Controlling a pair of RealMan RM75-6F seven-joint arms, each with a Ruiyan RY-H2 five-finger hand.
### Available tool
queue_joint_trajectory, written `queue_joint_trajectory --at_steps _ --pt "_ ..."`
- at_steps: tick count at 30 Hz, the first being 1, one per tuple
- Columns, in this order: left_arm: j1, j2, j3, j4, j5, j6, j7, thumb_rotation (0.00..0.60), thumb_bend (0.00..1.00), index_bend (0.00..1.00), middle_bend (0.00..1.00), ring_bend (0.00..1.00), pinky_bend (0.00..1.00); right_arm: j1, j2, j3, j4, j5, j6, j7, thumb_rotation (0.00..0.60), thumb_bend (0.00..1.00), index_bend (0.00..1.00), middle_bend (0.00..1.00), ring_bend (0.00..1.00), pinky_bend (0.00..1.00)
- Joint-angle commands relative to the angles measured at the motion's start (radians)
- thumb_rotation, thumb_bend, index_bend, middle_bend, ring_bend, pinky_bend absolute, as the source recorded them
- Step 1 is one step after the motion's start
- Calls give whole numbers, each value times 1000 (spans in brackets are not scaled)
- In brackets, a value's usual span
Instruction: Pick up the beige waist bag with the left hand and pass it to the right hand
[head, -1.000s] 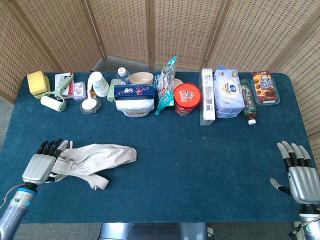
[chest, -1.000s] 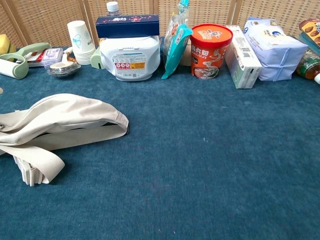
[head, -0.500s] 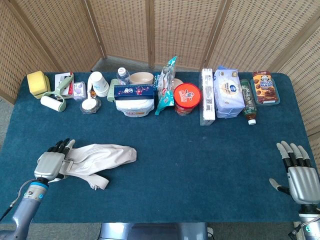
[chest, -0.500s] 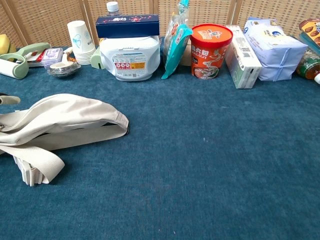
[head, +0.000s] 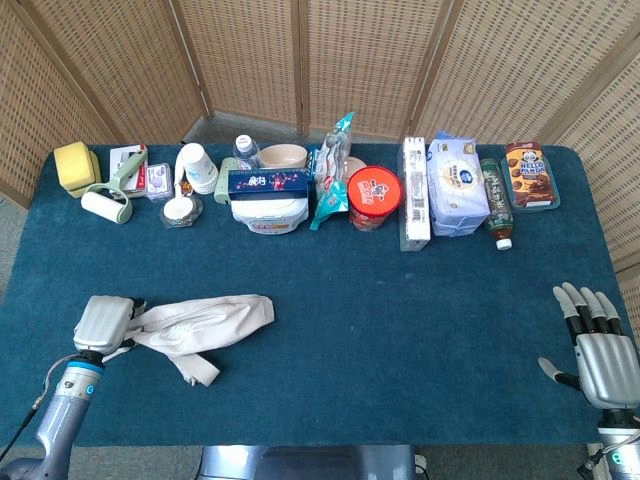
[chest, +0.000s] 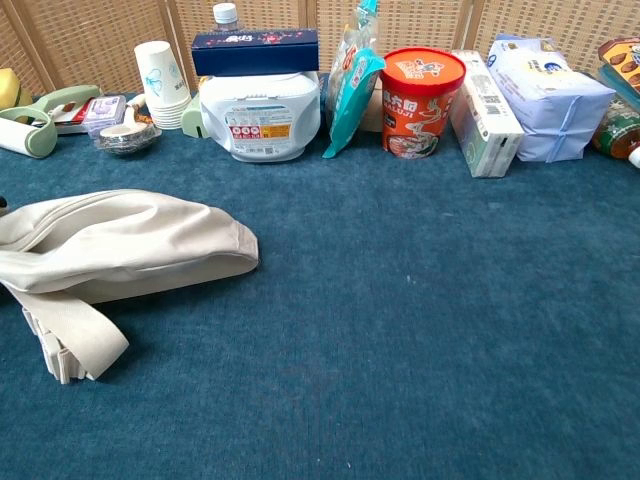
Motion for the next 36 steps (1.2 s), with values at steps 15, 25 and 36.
queue_joint_trajectory --at_steps 15,25,36 --pt "-107 179 -104 -387 -109 -79 30 600 161 652 658 671 752 31 -8 -39 -31 -55 -63 14 600 0 0 0 0 0" --pt "-302 103 -202 -528 -428 -131 288 600 161 651 658 671 752 123 -24 -31 -65 -94 -167 74 600 0 0 0 0 0" --pt "-484 4 -263 -574 -658 -71 458 600 160 651 658 671 752 191 -33 -12 -161 -66 -259 63 600 0 0 0 0 0"
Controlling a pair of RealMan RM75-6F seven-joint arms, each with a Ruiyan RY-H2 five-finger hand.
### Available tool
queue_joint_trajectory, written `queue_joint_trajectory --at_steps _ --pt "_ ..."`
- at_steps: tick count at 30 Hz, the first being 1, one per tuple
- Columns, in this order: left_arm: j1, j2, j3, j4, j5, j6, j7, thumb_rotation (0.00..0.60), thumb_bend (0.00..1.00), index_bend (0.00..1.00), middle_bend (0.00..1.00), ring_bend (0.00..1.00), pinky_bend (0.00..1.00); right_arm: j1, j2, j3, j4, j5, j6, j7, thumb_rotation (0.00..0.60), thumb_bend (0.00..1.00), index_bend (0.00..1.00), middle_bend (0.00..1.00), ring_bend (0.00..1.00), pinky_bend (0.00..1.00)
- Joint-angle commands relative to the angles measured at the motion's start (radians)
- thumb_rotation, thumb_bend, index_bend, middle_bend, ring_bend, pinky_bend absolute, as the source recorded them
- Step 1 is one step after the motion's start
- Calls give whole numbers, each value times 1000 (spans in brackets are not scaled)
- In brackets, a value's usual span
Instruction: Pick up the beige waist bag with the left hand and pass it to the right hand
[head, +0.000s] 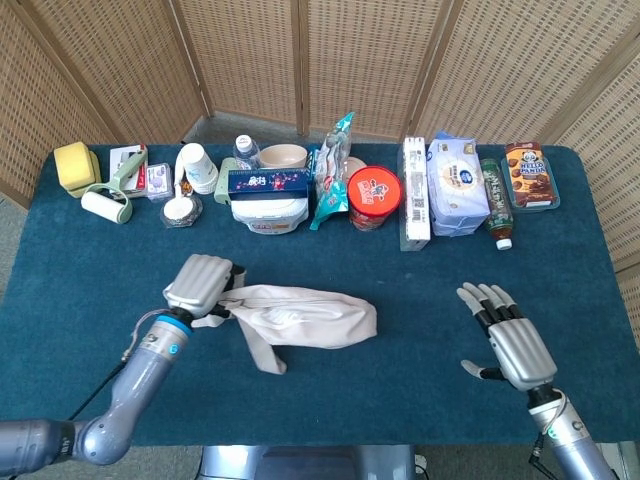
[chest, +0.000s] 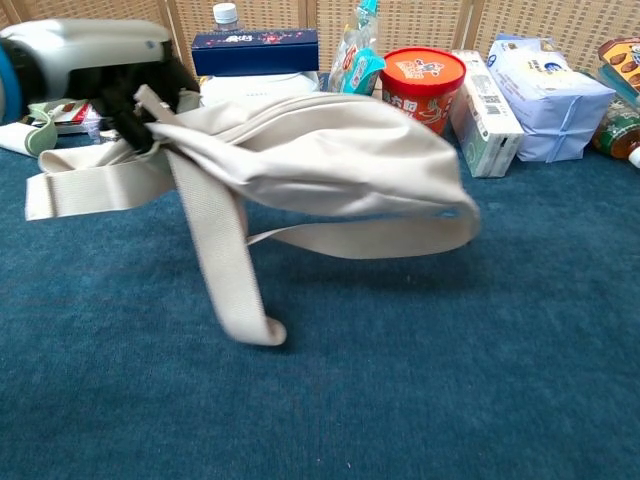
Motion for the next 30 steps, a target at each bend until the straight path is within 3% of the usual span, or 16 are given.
queue_joint_trajectory --at_steps 1,8,15,25,30 --pt "-78 -60 -23 -12 -68 42 75 600 160 651 658 671 752 25 0 9 -38 20 -35 -1 600 0 0 0 0 0" --pt "-202 -179 -53 15 -224 128 161 600 160 651 658 671 752 48 2 26 -123 54 -55 -29 600 0 0 0 0 0" --pt "-297 -307 -83 93 -277 165 152 600 160 651 658 671 752 60 -11 27 -205 78 -61 -80 600 0 0 0 0 0" --pt "-359 -359 -106 129 -294 227 164 600 160 651 658 671 752 63 11 -2 -269 85 -77 -169 600 0 0 0 0 0" --pt "-367 -367 -108 135 -317 227 151 600 160 651 658 671 752 65 -28 9 -267 85 -56 -194 600 0 0 0 0 0"
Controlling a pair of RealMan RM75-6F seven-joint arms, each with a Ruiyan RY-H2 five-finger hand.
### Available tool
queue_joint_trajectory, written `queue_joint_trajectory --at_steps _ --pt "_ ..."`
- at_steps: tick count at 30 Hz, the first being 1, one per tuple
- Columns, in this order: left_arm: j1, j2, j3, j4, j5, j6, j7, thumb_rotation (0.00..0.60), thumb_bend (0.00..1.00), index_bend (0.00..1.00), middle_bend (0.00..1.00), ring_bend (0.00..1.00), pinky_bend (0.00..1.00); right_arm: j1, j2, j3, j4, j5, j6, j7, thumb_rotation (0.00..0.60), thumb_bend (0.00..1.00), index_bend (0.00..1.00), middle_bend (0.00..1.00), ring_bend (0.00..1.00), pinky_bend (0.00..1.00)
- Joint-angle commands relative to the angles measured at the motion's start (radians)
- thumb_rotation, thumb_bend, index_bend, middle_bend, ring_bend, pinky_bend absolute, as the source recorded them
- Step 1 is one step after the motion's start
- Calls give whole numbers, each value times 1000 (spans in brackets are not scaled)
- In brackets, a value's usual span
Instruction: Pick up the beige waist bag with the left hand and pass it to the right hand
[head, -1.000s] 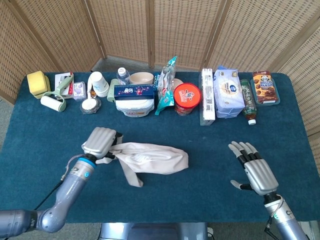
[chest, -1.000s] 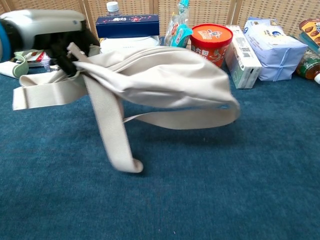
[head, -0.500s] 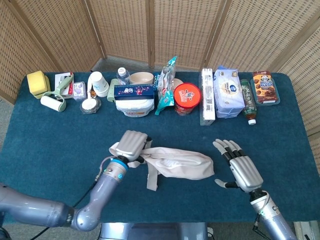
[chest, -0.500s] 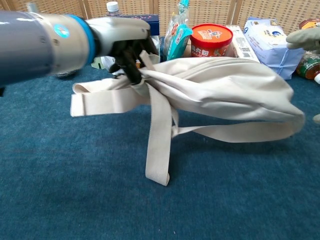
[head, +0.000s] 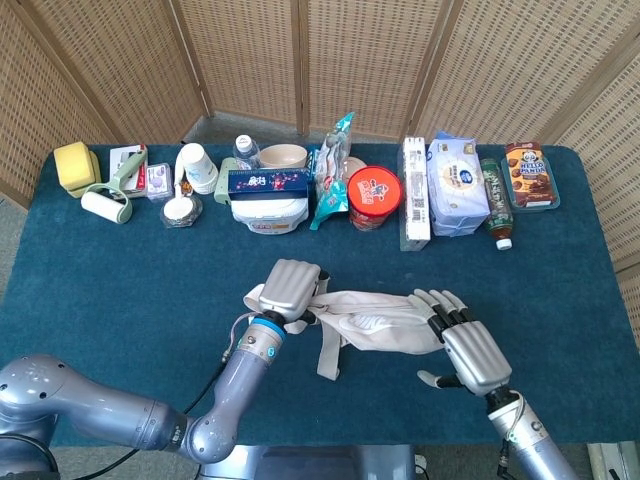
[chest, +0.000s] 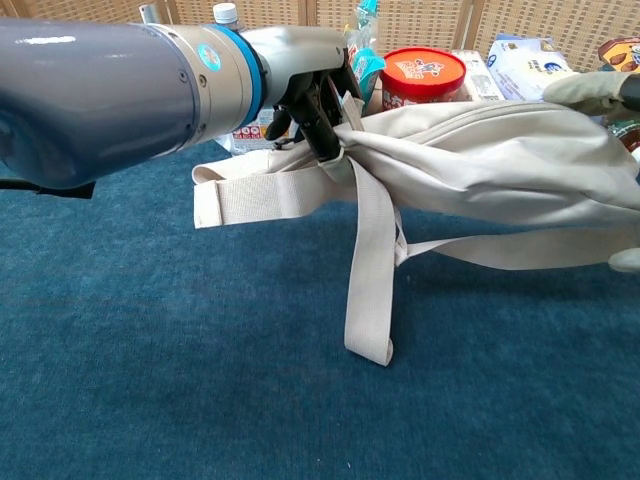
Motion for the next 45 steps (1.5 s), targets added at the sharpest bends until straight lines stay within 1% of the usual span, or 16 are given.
queue_joint_trajectory --at_steps 1,9,15,16,18,20,21,23,26,29,31,33,35,38,41,45 --pt "-5 -6 -1 4 -12 -2 -8 600 160 651 658 671 752 2 -33 11 3 3 18 -27 600 0 0 0 0 0" --pt "-15 -28 -13 10 -12 3 -47 600 160 651 658 671 752 12 -129 25 19 25 36 -122 600 0 0 0 0 0" --pt "-13 -32 -23 -1 -4 4 -80 600 159 651 658 671 752 20 -173 37 39 48 43 -171 600 0 0 1 0 13" --pt "-13 -31 -24 -6 -6 6 -80 600 159 651 658 671 752 20 -186 43 49 50 53 -179 600 0 0 30 0 46" --pt "-15 -27 -24 -17 -9 12 -78 600 158 650 657 671 752 21 -221 58 78 55 77 -204 600 2 25 152 34 143" --pt "-16 -25 -25 -24 -13 15 -80 600 157 651 657 671 752 24 -245 66 97 54 86 -197 600 63 175 363 165 324" --pt "-16 -24 -25 -27 -16 15 -80 600 156 651 657 671 752 26 -253 69 109 55 87 -192 600 102 247 423 216 389" --pt "-17 -23 -24 -29 -18 16 -81 600 154 648 657 668 752 29 -265 73 128 52 93 -188 600 239 428 566 344 546" --pt "-17 -20 -22 -33 -16 17 -84 600 151 642 654 662 752 29 -281 76 152 43 106 -184 600 387 586 684 457 687" --pt "-16 -17 -20 -38 -15 18 -87 600 140 607 614 621 738 28 -297 78 174 30 122 -170 600 440 634 710 485 730" --pt "-15 -11 -18 -45 -22 16 -87 600 127 536 538 535 668 27 -306 78 188 21 134 -159 600 448 637 711 487 733" --pt "-11 6 -15 -61 -37 -3 -87 600 116 420 405 399 554 25 -312 79 200 9 147 -151 600 454 640 713 487 733" --pt "-6 27 -10 -77 -49 -28 -91 600 95 248 200 216 407 23 -316 82 208 -1 160 -147 600 463 643 714 487 733" --pt "-1 82 3 -117 -91 -85 -85 600 26 37 14 27 213 21 -314 84 215 -16 179 -149 600 470 650 715 487 733" --pt "5 143 -1 -157 -114 -128 -92 600 0 0 0 0 114 19 -310 84 220 -22 186 -144 600 473 653 715 487 733" --pt "18 189 -1 -187 -93 -136 -120 600 0 0 0 0 110 19 -306 85 227 -23 189 -141 600 475 655 715 487 733"
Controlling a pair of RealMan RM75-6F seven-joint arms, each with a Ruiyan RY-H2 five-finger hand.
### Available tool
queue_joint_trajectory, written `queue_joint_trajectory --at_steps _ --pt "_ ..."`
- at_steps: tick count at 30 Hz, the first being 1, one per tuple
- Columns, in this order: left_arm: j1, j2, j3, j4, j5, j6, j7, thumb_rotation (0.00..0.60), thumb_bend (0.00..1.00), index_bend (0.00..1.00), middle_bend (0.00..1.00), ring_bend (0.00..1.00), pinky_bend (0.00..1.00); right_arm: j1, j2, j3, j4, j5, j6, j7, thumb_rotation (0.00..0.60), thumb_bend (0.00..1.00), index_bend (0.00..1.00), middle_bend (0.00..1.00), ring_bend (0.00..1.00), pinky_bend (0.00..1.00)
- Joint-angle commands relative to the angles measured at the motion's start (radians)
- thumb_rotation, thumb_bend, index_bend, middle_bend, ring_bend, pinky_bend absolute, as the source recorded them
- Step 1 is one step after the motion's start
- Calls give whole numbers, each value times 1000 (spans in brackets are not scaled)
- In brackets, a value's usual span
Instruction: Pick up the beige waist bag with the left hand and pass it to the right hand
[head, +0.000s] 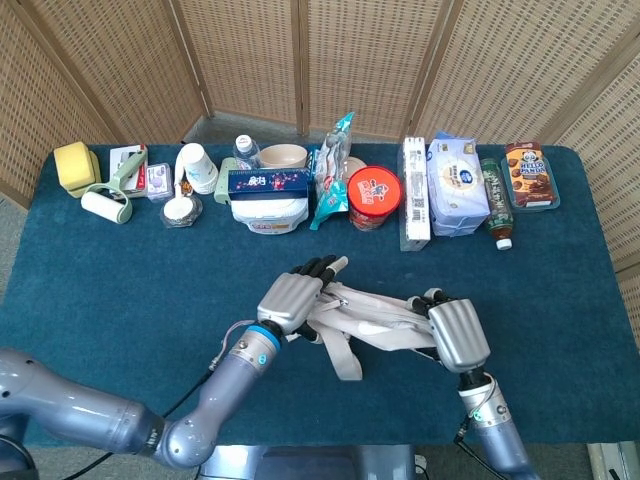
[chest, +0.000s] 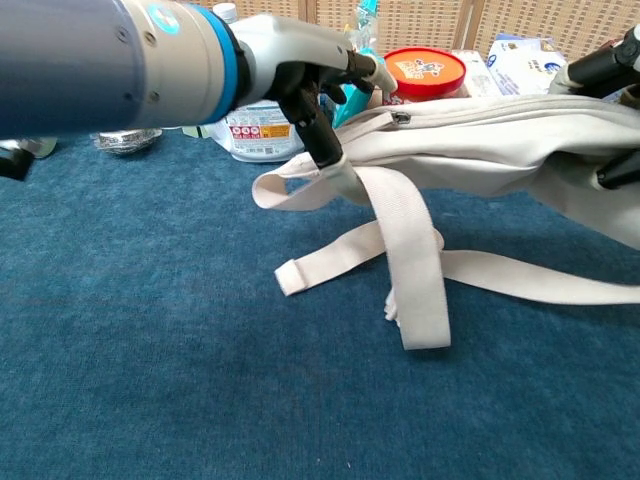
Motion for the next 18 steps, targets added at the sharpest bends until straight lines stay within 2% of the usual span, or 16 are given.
queue_joint_trajectory --at_steps 1,5,6,8,10,14,18 --pt "15 42 3 -33 15 -9 -24 600 0 0 0 0 107 0 2 1 4 -1 2 3 600 475 656 715 487 733" --pt "38 115 19 -83 51 0 -32 600 0 0 0 0 101 0 10 4 15 2 4 8 600 475 657 715 487 733" --pt "73 192 40 -113 107 43 -17 600 0 0 0 0 100 -1 19 11 27 9 6 9 600 475 657 715 487 733" --pt "135 292 85 -162 204 41 -39 600 0 0 0 0 99 2 27 15 39 9 3 20 600 475 657 715 487 733" --pt "202 381 129 -167 313 29 -89 600 0 0 0 0 99 5 34 18 49 8 2 24 600 475 658 715 487 733" --pt "329 515 200 -120 517 4 -233 600 0 0 0 0 95 10 46 27 61 12 1 23 600 475 659 715 487 733" --pt "471 621 285 8 774 0 -458 600 0 0 0 0 88 17 62 37 63 13 0 13 600 475 659 715 487 733"
